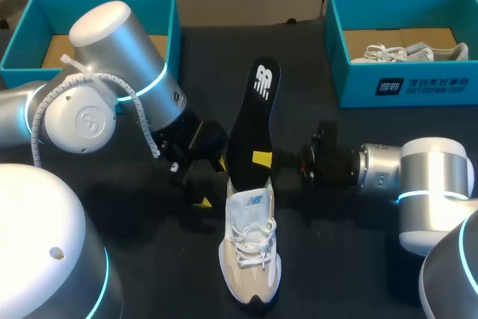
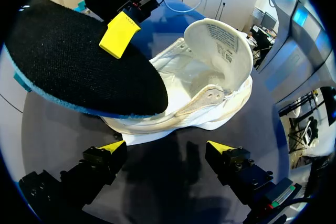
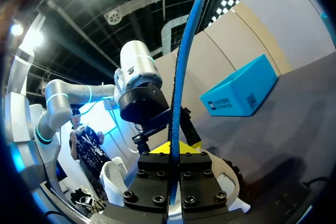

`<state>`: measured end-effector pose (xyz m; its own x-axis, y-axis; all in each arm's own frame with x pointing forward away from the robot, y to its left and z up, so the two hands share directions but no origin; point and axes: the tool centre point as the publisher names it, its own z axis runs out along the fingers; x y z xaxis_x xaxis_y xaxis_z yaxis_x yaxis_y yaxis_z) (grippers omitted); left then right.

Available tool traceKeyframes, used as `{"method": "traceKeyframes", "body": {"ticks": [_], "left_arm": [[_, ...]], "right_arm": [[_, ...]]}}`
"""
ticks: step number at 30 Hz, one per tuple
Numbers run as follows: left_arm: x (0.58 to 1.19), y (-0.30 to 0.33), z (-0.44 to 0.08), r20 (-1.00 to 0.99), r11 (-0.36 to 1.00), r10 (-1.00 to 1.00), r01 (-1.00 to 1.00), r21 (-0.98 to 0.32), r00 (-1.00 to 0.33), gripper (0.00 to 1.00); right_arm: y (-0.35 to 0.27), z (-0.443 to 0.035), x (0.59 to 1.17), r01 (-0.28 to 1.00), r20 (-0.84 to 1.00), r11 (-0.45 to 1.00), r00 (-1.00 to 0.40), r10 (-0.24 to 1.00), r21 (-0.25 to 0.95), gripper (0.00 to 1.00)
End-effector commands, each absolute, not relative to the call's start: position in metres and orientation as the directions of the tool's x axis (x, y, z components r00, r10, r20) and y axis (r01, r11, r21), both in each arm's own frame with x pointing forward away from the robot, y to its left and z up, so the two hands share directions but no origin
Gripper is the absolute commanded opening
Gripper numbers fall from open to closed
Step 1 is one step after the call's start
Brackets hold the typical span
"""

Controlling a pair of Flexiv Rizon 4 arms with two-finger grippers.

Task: Take the shoe out of the shoebox, open the shoe tongue, remove and reinsert the insole, then place the shoe into the shoebox

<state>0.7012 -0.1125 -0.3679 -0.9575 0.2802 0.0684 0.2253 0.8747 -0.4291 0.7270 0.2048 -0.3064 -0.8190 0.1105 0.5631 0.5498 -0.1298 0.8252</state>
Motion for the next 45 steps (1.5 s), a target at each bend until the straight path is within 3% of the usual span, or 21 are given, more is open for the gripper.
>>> {"method": "traceKeyframes", "body": {"ticks": [1, 45], "left_arm": [[0.701, -0.113, -0.367, 0.067, 0.876, 0.279, 0.226, -0.425, -0.958, 1.0], [0.701, -0.113, -0.367, 0.067, 0.876, 0.279, 0.226, -0.425, -0.958, 1.0]], "right_arm": [[0.205, -0.308, 0.723, 0.552, 0.567, -0.131, -0.814, 0.13, 0.823, 0.0], [0.206, -0.334, 0.708, 0.622, 0.634, -0.122, -0.759, 0.148, 0.773, 0.0]]}}
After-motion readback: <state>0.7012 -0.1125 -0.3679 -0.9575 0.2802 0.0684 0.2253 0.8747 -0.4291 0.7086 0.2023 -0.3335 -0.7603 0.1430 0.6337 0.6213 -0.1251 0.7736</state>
